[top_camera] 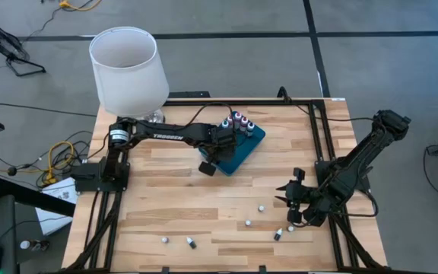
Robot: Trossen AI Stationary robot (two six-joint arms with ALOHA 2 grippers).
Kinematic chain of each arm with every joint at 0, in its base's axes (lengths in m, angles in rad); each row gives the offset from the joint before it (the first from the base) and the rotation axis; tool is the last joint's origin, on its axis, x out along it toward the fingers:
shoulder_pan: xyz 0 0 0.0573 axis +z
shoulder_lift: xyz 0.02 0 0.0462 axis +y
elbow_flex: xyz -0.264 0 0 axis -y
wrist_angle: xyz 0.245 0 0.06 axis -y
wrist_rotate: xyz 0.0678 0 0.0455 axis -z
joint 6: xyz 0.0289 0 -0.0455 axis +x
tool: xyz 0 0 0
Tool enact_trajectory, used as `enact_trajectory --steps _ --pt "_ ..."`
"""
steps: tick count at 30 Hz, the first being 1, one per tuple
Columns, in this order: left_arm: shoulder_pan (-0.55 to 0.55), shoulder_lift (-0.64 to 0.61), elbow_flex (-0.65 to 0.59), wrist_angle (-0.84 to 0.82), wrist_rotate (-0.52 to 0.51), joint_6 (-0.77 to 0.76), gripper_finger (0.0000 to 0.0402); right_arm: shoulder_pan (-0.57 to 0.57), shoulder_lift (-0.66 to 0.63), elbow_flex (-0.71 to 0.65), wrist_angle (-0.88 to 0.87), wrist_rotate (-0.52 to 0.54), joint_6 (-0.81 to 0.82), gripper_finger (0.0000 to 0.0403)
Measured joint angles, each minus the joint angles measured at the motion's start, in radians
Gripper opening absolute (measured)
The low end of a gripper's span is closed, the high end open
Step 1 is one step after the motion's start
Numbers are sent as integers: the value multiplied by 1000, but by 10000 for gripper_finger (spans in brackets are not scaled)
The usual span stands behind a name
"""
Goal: Pick & Place food coloring
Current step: Put the small black food coloring bottle into the blue container
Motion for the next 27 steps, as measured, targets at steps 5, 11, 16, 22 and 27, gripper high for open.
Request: enact_trajectory --steps 5,11,16,22,27 --pt "0 0 0 0 19 16 62 0 0 0 0 0 0 111" --pt "3 2 -1 0 32 20 62 0 0 0 0 0 0 111" --pt "3 28 -2 5 28 26 62 0 0 0 0 -1 0 111" --pt "6 37 -2 9 22 28 62 0 0 -44 34 -2 0 111" --pt "9 37 -2 -8 13 25 62 -19 0 -69 51 -3 0 111"
